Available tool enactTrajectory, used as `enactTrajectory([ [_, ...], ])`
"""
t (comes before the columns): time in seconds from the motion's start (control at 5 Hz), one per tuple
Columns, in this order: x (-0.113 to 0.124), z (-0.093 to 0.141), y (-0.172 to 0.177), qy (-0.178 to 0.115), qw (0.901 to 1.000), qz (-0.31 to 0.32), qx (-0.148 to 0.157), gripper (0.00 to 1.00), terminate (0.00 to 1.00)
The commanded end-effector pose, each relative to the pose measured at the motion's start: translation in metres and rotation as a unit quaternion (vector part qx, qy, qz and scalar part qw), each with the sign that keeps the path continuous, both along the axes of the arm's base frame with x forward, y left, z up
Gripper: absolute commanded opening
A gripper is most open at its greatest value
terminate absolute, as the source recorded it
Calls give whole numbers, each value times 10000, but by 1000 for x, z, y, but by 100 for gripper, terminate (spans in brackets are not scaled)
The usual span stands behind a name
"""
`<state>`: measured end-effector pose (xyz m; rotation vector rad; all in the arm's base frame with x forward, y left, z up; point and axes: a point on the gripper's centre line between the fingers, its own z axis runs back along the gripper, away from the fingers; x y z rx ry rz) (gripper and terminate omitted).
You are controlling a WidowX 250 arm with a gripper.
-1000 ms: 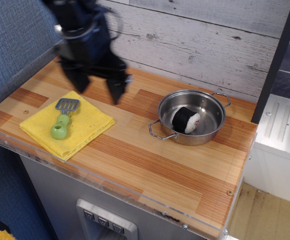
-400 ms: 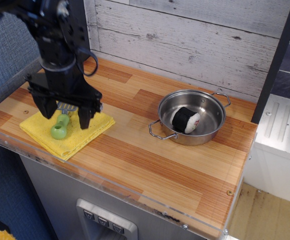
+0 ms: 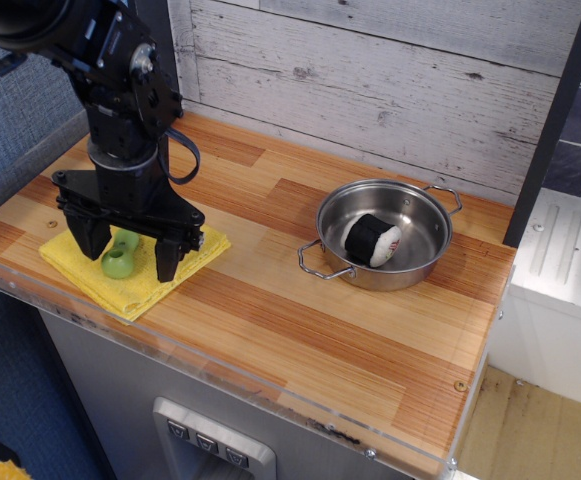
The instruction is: Move grater and place bottom right of table
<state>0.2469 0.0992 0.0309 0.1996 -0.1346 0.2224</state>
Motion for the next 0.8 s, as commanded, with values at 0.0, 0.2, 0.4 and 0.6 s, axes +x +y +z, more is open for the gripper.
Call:
enactTrajectory([
  [0.0, -10, 8, 12, -112, 9993, 316, 156, 100, 0],
  [0.2, -13, 7, 19, -118, 9988, 457, 155, 100, 0],
  [0.4, -16, 7, 25, -84, 9982, 541, 239, 0, 0],
  [0.6, -16, 5, 26, -35, 9981, 552, 255, 0, 0],
])
